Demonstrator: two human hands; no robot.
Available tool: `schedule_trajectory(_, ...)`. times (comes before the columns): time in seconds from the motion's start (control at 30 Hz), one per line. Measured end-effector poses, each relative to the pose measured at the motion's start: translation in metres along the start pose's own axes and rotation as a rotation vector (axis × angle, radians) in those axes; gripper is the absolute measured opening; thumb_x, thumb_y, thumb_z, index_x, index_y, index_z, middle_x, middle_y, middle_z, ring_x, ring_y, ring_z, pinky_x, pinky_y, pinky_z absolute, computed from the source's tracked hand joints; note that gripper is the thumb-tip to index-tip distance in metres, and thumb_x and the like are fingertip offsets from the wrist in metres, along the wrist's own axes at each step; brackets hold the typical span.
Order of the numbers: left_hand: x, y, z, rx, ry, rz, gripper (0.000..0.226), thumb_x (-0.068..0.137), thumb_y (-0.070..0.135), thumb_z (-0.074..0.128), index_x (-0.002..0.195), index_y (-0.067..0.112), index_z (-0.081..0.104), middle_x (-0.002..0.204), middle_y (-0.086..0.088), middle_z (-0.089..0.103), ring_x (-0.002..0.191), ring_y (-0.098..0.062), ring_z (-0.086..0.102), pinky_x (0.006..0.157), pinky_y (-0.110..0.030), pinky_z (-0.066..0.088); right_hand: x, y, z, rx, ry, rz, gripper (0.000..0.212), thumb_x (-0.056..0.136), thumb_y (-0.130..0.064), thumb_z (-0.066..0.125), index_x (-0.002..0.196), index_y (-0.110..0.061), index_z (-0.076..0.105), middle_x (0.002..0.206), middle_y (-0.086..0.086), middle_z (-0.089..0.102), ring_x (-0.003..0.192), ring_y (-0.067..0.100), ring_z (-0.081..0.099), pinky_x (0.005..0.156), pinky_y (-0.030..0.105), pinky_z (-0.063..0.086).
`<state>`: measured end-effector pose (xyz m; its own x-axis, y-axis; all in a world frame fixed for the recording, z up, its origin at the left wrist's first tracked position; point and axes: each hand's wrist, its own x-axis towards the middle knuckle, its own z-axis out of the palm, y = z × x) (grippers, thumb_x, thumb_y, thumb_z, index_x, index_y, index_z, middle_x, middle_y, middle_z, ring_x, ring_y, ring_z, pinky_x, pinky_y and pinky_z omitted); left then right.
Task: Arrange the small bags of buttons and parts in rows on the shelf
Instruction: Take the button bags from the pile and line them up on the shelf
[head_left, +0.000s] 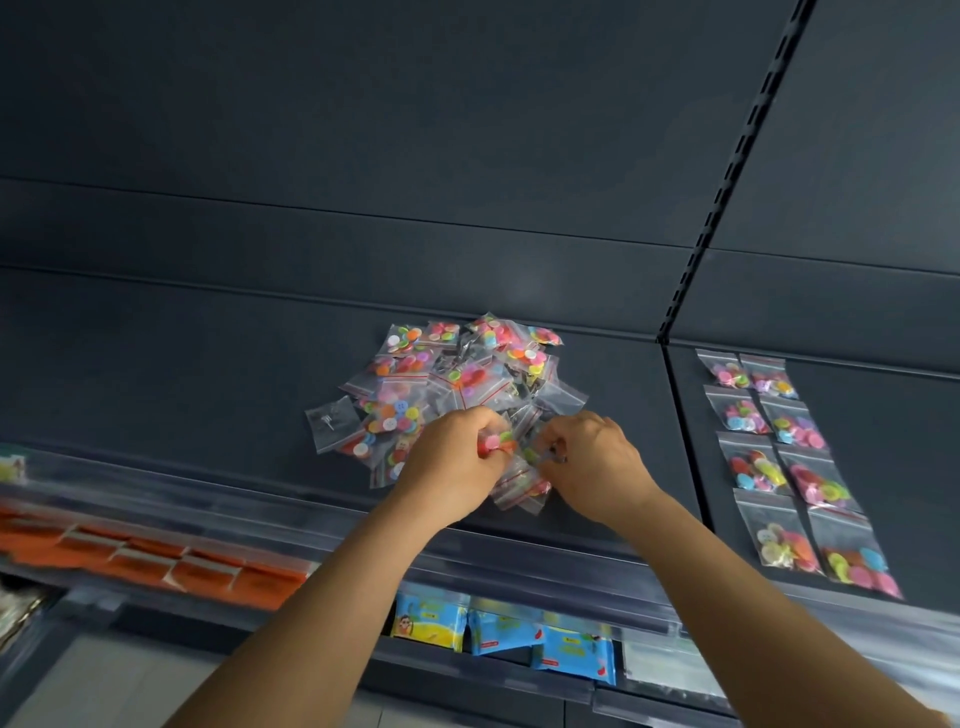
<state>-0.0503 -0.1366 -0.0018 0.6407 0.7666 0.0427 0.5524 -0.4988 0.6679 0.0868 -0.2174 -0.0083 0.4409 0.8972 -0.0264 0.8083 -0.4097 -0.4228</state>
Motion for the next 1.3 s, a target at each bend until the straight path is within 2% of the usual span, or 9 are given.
schedule_trajectory(0.13,0.006,-0.001,-0.003,-0.185,0.01,-0.059,0.006,0.085,0.02,0.065,0.087,0.017,0.061,0.079,0.003,0.064,0.071,-0.014,0.06,0.058,-0.024,0.047,0.002,0.001,-0.007,0.15,0.056,0.049,0.008,0.087,-0.014,0.055,0.091,-0.015,0.063,0.083,-0.003,0.061,0.076,0.015,0.057,0.059,0.022,0.046)
schedule_trajectory(0.3,0.017,0.006,-0.007,-0.54,0.002,-0.178,0.021,0.082,0.011,0.067,0.099,0.022,0.06,0.089,0.002,0.066,0.068,-0.015,0.064,0.072,-0.034,0.056,0.008,0.004,-0.028,0.448,0.208,0.167,0.026,0.088,-0.006,0.046,0.106,-0.022,0.055,0.075,-0.003,0.061,0.054,0.007,0.05,0.042,0.01,0.036)
schedule_trajectory(0.47,0.032,0.018,-0.007,-0.687,-0.022,-0.158,0.005,0.084,0.013,0.068,0.089,0.015,0.067,0.082,0.002,0.07,0.066,-0.006,0.062,0.064,-0.015,0.049,0.01,0.01,-0.043,0.911,0.29,0.323,0.027,0.085,0.0,0.056,0.086,-0.025,0.064,0.073,0.005,0.063,0.061,0.015,0.062,0.072,0.036,0.053)
schedule_trajectory(0.53,0.039,0.024,-0.004,-0.691,-0.023,-0.141,0.009,0.084,0.015,0.068,0.086,0.008,0.064,0.081,0.0,0.07,0.065,-0.003,0.061,0.062,-0.012,0.047,0.007,0.013,-0.047,0.991,0.332,0.336,0.018,0.085,-0.002,0.061,0.078,-0.018,0.062,0.071,0.004,0.062,0.06,0.012,0.063,0.069,0.034,0.052)
schedule_trajectory(0.7,0.051,0.045,0.013,-0.808,-0.12,-0.179,0.013,0.081,0.01,0.07,0.092,0.01,0.064,0.092,-0.006,0.073,0.086,-0.019,0.07,0.088,-0.041,0.054,-0.003,0.028,-0.053,1.148,0.507,0.391,0.019,0.081,-0.004,0.066,0.069,-0.018,0.06,0.068,0.001,0.059,0.066,0.016,0.053,0.064,0.031,0.047)
schedule_trajectory(0.87,0.055,0.079,0.037,-0.924,-0.253,-0.187,0.006,0.083,0.01,0.069,0.088,0.014,0.071,0.087,-0.005,0.074,0.079,-0.018,0.069,0.083,-0.034,0.055,-0.009,0.045,-0.062,1.435,0.541,0.349,0.022,0.082,0.005,0.065,0.073,-0.013,0.055,0.074,0.008,0.056,0.078,0.023,0.059,0.086,0.039,0.054)
schedule_trajectory(1.03,0.064,0.116,0.055,-0.908,-0.235,-0.158,0.005,0.086,0.016,0.066,0.085,0.018,0.07,0.084,-0.002,0.074,0.07,-0.012,0.068,0.081,-0.031,0.055,-0.014,0.073,-0.08,1.259,0.44,0.333,0.024,0.08,0.001,0.068,0.097,-0.015,0.063,0.081,0.005,0.069,0.073,0.017,0.065,0.074,0.03,0.053)
schedule_trajectory(1.13,0.071,0.138,0.072,-0.812,-0.237,-0.1,0.008,0.088,0.019,0.064,0.091,0.015,0.071,0.089,-0.002,0.074,0.079,-0.015,0.07,0.088,-0.035,0.054,-0.02,0.097,-0.099,1.139,0.405,0.29,0.005,0.086,-0.018,0.067,0.081,-0.019,0.069,0.073,-0.004,0.069,0.07,0.012,0.06,0.07,0.024,0.047)
schedule_trajectory(1.3,0.08,0.184,0.108,-0.701,-0.198,-0.044,0.012,0.088,0.022,0.064,0.087,0.015,0.072,0.087,-0.002,0.074,0.08,-0.014,0.067,0.08,-0.028,0.052,-0.022,0.153,-0.13,1.005,0.498,0.287,0.02,0.087,-0.026,0.066,0.075,-0.012,0.072,0.068,-0.001,0.068,0.061,0.007,0.056,0.063,0.022,0.046)
